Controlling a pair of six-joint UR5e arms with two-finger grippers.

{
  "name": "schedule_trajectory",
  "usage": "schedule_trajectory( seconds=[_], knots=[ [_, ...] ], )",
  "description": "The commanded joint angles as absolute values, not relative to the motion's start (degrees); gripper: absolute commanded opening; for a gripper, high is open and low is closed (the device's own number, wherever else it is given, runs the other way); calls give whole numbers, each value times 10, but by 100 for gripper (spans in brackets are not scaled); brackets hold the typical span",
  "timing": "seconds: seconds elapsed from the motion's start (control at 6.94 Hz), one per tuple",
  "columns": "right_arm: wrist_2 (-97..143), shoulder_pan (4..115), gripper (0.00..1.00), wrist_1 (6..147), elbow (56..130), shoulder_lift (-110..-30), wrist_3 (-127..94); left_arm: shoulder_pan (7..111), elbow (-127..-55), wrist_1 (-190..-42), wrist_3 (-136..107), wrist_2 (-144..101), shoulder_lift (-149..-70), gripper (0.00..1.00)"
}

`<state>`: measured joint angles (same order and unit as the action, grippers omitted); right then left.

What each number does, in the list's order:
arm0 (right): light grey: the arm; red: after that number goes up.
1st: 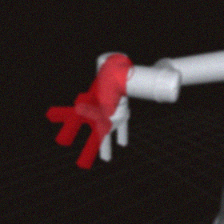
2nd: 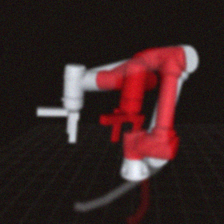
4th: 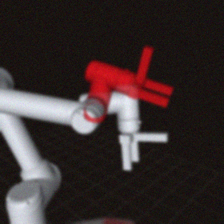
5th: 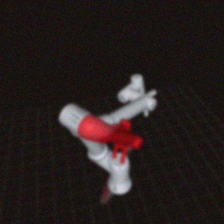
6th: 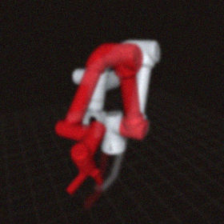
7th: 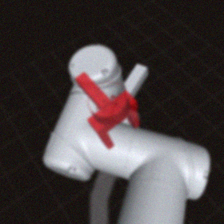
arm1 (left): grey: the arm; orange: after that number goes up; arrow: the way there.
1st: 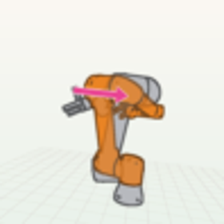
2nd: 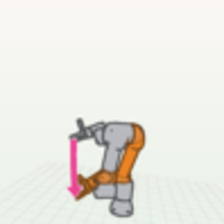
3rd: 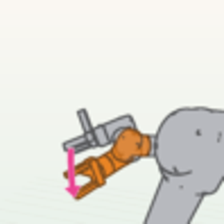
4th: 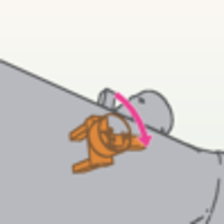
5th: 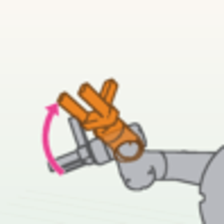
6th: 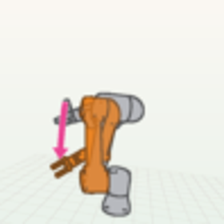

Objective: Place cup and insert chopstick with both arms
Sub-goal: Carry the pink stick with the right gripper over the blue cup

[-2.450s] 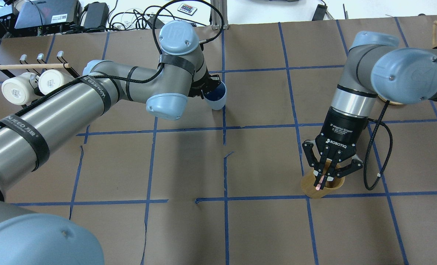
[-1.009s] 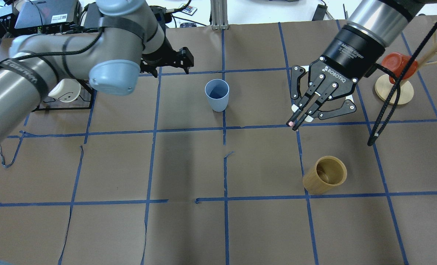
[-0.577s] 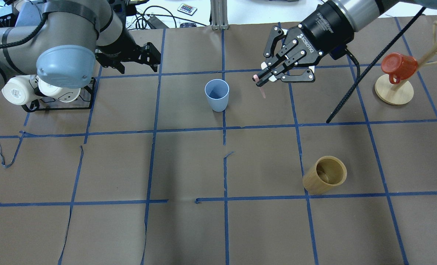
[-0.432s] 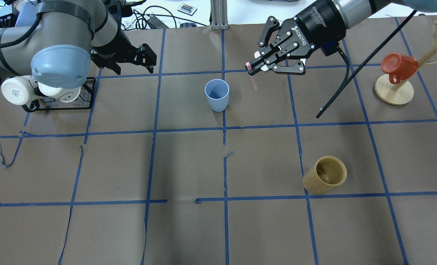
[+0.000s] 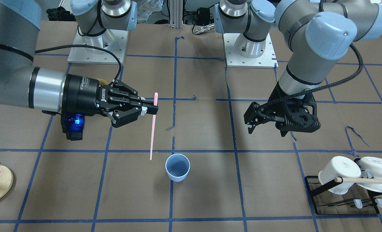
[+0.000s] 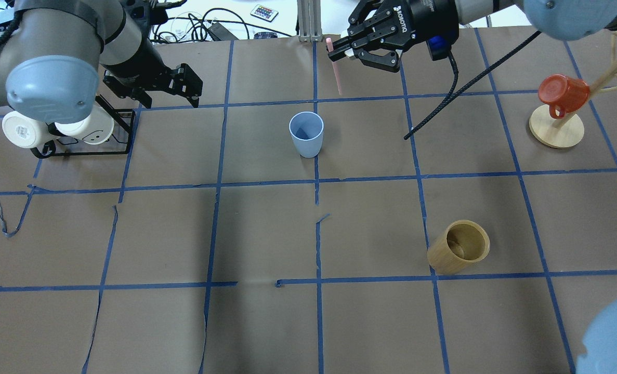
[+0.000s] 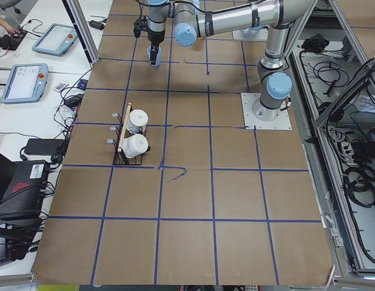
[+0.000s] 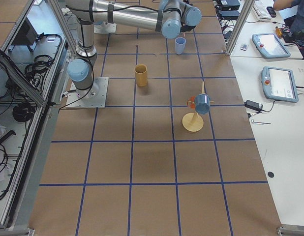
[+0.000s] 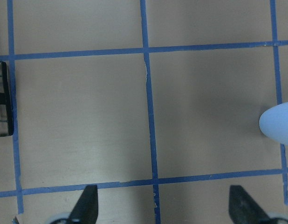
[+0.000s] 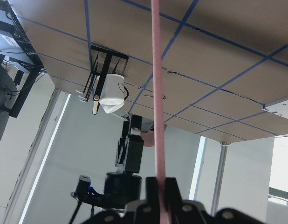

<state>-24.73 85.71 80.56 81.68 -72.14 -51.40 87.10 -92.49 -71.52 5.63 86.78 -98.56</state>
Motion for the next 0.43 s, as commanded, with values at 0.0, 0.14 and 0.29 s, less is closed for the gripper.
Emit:
schedule_trajectory(
  seconds=[0.0, 0.14, 0.29],
  knots=[
    [-225, 867, 0, 860, 818, -676, -538, 869, -921, -793, 45, 875, -943, 100],
    [-175, 870, 0, 867, 818, -658, -542, 869, -916, -821, 41, 876, -924, 100],
    [-171, 877, 0, 869, 818, -655, -559, 869, -910, -841, 40, 877, -917, 100]
  ],
)
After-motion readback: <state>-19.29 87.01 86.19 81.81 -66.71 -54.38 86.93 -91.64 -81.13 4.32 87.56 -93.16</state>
